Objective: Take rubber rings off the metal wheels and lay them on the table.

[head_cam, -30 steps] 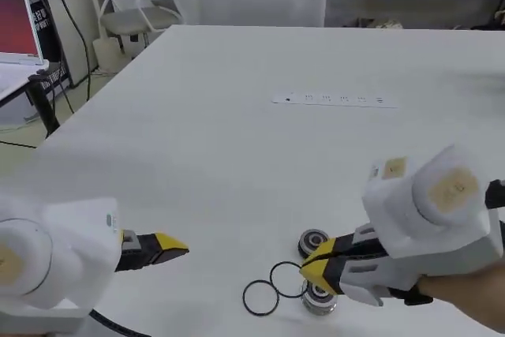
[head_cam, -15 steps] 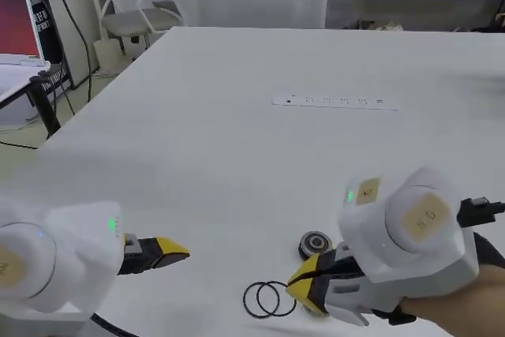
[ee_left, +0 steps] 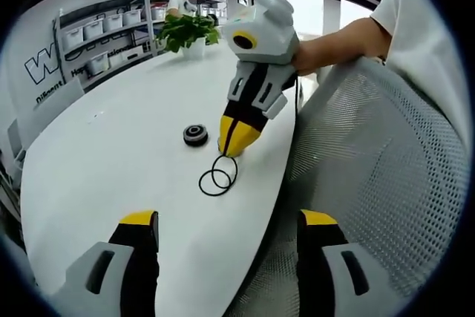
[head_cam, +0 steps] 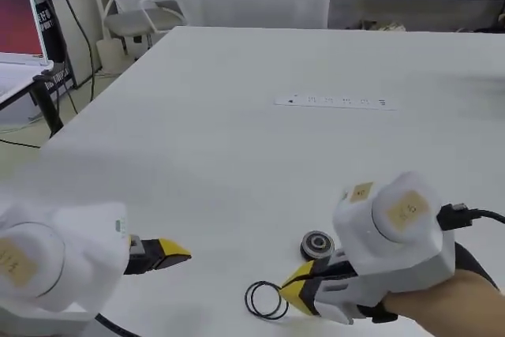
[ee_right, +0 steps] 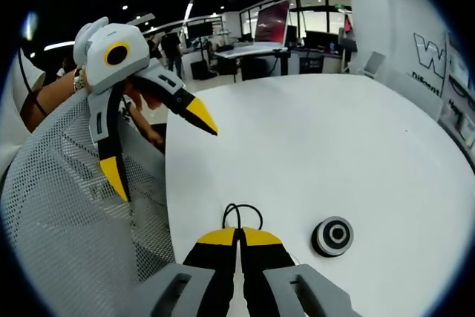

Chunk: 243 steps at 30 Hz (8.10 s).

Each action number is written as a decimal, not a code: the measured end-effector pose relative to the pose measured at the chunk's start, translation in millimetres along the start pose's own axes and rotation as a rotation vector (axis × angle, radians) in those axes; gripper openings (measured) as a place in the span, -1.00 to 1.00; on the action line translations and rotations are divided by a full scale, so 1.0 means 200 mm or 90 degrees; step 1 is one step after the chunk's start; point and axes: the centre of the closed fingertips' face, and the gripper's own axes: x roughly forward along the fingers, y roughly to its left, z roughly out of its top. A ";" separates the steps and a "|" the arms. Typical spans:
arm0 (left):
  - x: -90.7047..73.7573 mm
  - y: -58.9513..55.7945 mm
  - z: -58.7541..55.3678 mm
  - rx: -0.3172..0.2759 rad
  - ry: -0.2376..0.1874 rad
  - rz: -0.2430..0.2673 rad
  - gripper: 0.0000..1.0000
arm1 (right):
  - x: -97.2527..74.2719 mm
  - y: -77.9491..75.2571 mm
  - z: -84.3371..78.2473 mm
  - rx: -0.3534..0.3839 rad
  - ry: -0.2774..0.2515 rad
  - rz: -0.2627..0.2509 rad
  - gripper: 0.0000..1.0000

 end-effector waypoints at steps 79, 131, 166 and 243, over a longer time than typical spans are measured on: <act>-0.04 0.04 0.11 -0.033 -0.068 0.019 0.48 | -0.31 -0.37 0.09 0.131 -0.201 -0.085 -0.35; 0.03 0.34 0.82 0.141 -0.164 0.025 0.32 | -0.33 -0.46 0.00 0.165 -0.184 -0.126 -0.42; 0.64 0.35 0.49 0.015 -0.146 0.030 -0.50 | -0.08 -0.44 -0.16 0.145 -0.075 -0.148 -0.49; 0.72 0.29 0.41 -0.007 -0.120 0.012 -0.84 | -0.13 -0.50 -0.11 0.309 -0.111 -0.147 -1.00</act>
